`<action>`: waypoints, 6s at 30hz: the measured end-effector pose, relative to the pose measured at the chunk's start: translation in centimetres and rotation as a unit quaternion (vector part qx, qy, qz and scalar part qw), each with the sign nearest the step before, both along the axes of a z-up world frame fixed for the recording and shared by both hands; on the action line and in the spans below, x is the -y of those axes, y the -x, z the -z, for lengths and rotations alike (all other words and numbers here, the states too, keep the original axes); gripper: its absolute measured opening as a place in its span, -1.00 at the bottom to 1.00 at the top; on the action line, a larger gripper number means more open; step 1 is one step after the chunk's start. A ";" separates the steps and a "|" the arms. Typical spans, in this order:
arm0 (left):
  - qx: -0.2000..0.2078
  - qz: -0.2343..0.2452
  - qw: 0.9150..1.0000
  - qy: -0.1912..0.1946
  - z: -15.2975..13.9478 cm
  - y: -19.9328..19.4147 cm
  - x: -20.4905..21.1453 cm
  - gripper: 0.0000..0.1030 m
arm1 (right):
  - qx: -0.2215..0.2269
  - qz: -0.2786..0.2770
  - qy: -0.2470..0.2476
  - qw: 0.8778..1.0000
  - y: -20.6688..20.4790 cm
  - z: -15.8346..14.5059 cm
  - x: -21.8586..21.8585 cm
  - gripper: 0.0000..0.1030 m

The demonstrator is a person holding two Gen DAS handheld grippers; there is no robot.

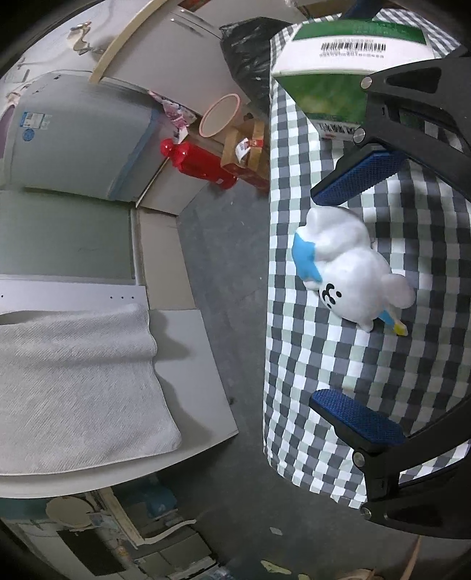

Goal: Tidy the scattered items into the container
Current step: 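Grasp the white plush toy with the left gripper while the right gripper grasps the green-white medicine box, then carry the plush toy and medicine box over to the cardboard box, then open both grippers to drop the plush toy and medicine box into the box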

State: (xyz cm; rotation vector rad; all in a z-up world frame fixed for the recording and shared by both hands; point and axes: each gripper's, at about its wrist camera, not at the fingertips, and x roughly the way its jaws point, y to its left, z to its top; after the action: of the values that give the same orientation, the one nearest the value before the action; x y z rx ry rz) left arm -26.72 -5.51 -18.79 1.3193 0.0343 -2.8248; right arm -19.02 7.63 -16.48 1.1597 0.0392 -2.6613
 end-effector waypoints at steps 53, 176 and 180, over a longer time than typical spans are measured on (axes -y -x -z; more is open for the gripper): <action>-0.042 0.003 0.999 0.001 -5.0 -6.8 -0.1 0.25 | -0.023 0.033 -0.007 0.999 -4.1 -0.4 -2.1 0.72; -0.008 0.320 0.947 -0.023 -8.7 -14.5 -45.5 0.25 | -0.018 0.236 -0.049 0.970 -16.7 -5.4 -40.3 0.51; 0.001 0.322 0.946 -0.019 -8.0 -14.2 -45.9 0.25 | -0.007 0.236 -0.051 0.970 -16.4 -4.6 -40.3 0.52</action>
State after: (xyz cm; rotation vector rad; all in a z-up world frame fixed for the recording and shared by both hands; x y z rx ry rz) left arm -12.53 40.38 -10.77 1.5765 -0.4230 -3.3512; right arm -2.61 47.93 -11.84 1.3196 -0.1126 -3.1116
